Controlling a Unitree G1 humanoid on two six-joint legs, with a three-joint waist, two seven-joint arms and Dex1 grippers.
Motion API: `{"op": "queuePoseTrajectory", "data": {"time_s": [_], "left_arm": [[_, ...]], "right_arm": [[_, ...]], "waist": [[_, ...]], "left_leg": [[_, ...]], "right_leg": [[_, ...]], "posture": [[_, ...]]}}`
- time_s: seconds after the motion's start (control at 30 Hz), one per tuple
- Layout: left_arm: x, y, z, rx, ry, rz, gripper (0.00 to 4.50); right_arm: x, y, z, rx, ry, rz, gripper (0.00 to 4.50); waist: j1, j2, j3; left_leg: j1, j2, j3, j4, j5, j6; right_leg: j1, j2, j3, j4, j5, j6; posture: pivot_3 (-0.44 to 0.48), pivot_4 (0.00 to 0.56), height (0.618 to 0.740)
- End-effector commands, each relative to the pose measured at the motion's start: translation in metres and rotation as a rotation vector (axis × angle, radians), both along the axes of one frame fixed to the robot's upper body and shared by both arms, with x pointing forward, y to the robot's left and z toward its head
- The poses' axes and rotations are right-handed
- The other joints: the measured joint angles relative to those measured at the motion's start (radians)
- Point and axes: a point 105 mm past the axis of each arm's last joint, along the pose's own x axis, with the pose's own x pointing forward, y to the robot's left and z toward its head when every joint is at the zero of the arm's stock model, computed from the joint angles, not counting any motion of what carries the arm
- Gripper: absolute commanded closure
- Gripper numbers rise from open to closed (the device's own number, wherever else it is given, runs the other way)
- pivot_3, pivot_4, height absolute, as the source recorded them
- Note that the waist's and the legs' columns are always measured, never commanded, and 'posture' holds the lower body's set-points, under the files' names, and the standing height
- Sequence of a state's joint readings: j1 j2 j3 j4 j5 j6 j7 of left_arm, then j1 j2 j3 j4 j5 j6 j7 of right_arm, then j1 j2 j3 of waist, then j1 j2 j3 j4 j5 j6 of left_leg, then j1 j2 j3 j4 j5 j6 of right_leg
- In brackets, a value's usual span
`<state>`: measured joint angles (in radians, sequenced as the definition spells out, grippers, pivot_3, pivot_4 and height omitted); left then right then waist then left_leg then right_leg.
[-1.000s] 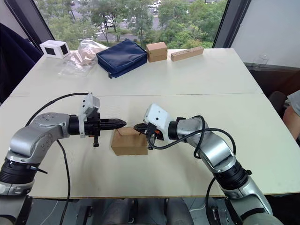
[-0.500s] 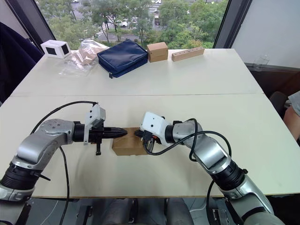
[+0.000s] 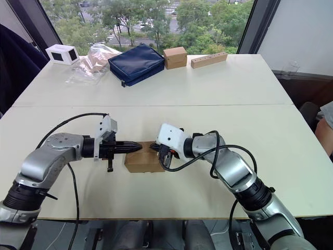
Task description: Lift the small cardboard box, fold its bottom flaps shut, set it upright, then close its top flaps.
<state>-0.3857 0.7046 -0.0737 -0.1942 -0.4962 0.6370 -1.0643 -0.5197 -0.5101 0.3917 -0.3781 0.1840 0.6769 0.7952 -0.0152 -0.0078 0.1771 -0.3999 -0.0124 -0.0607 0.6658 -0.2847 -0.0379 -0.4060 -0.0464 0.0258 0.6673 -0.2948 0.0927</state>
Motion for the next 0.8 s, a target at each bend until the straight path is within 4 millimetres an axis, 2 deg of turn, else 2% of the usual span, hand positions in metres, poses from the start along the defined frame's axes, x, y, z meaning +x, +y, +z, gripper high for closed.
{"op": "queuePoseTrajectory", "data": {"time_s": [0.03,0.13,0.2,0.23,0.4,0.5,0.6,0.7,0.8], "left_arm": [[0.011,0.015,0.040,-0.171,-0.016,0.106,4.46],[0.014,0.024,0.060,-0.247,-0.055,0.170,4.46],[0.028,0.046,0.069,-0.209,-0.222,0.383,4.46],[0.031,0.054,0.070,-0.189,-0.246,0.449,4.46],[0.016,0.062,0.056,-0.125,-0.148,0.414,4.46],[0.000,0.073,0.037,-0.133,0.026,0.336,4.46],[-0.002,0.085,0.036,-0.170,0.029,0.392,4.46],[-0.011,0.086,0.025,-0.129,0.049,0.393,4.46],[-0.032,0.090,-0.003,-0.035,0.133,0.370,4.46]], "right_arm": [[0.003,-0.004,0.033,0.171,-0.048,-0.018,4.50],[0.000,-0.011,0.051,0.297,-0.032,-0.027,4.50],[0.001,-0.022,0.062,0.352,-0.027,-0.054,4.50],[0.002,-0.026,0.063,0.354,-0.031,-0.071,4.50],[-0.001,-0.041,0.060,0.364,0.010,-0.112,4.50],[-0.013,-0.051,0.056,0.369,0.058,-0.124,4.50],[-0.022,-0.061,0.048,0.343,0.096,-0.145,4.50],[-0.033,-0.073,0.035,0.296,0.156,-0.170,4.50],[-0.054,-0.085,0.011,0.215,0.317,-0.167,4.50]], "waist": [[0.000,0.000,0.000],[0.000,0.000,0.000],[-0.001,0.000,0.000],[-0.001,0.000,0.000],[0.000,0.000,0.000],[0.000,0.000,0.000],[0.001,0.000,0.000],[0.003,0.000,0.000],[0.001,0.000,0.000]], "left_leg": [[0.000,0.000,0.000,0.000,0.000,0.000],[0.000,0.000,0.000,0.000,0.000,0.000],[0.000,0.000,0.000,0.000,0.000,0.000],[0.000,0.000,0.000,0.000,0.000,0.000],[0.000,0.000,0.000,0.000,0.000,0.000],[0.000,0.001,0.000,-0.001,0.000,0.000],[0.000,0.001,0.000,-0.001,0.000,0.000],[0.000,0.001,0.000,-0.001,0.000,0.000],[0.000,0.001,0.000,-0.001,-0.001,0.001]], "right_leg": [[0.000,0.000,0.000,0.000,0.000,0.000],[0.000,0.000,0.000,0.000,0.000,0.000],[0.000,0.000,0.000,0.000,0.000,0.000],[0.000,-0.001,0.000,0.000,0.000,0.000],[0.000,-0.001,0.000,0.000,0.000,0.000],[0.000,-0.002,0.000,0.000,0.000,0.000],[0.000,-0.002,0.000,0.000,0.000,0.000],[0.000,-0.002,0.000,-0.001,0.000,0.000],[0.001,-0.002,0.001,-0.002,0.000,0.000]], "posture": [[0.000,0.150,0.740],[0.000,0.150,0.740],[0.000,0.150,0.740],[0.000,0.150,0.740],[0.000,0.150,0.740],[0.000,0.150,0.740],[0.000,0.150,0.740],[0.000,0.150,0.740],[0.000,0.150,0.740]]}}
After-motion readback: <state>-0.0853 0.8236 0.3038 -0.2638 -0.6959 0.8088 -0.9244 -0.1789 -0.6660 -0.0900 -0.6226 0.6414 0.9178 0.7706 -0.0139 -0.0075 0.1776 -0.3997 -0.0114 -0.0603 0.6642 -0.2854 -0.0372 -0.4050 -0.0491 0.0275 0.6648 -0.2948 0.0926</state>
